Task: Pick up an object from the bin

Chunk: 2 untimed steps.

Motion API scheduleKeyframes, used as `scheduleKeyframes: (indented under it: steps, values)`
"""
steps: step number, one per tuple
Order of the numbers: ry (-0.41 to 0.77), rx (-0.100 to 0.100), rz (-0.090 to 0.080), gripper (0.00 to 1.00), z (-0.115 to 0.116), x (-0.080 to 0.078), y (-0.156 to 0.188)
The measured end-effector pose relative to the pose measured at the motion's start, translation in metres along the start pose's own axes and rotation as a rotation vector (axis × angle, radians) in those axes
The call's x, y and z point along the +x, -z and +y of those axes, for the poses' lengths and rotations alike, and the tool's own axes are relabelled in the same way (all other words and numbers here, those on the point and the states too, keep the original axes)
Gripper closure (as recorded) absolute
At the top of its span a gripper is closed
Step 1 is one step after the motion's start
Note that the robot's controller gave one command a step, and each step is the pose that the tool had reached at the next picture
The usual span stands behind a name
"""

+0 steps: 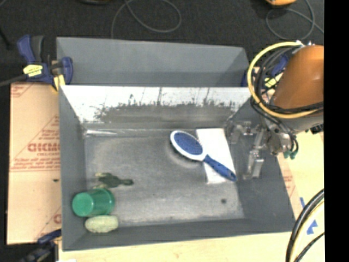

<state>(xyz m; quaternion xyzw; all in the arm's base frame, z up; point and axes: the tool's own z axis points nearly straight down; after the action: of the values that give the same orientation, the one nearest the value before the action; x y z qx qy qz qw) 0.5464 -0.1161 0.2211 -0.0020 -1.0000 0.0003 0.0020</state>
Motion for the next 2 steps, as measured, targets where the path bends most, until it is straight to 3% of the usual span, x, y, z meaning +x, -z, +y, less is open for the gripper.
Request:
scheduleKeyframes:
  steps: [1,2]
  values:
    - [0.004,0.001,-0.008,0.0,0.001,-0.002,0.005]
    - [0.003,0.002,-0.013,0.0,0.004,-0.013,-0.06]
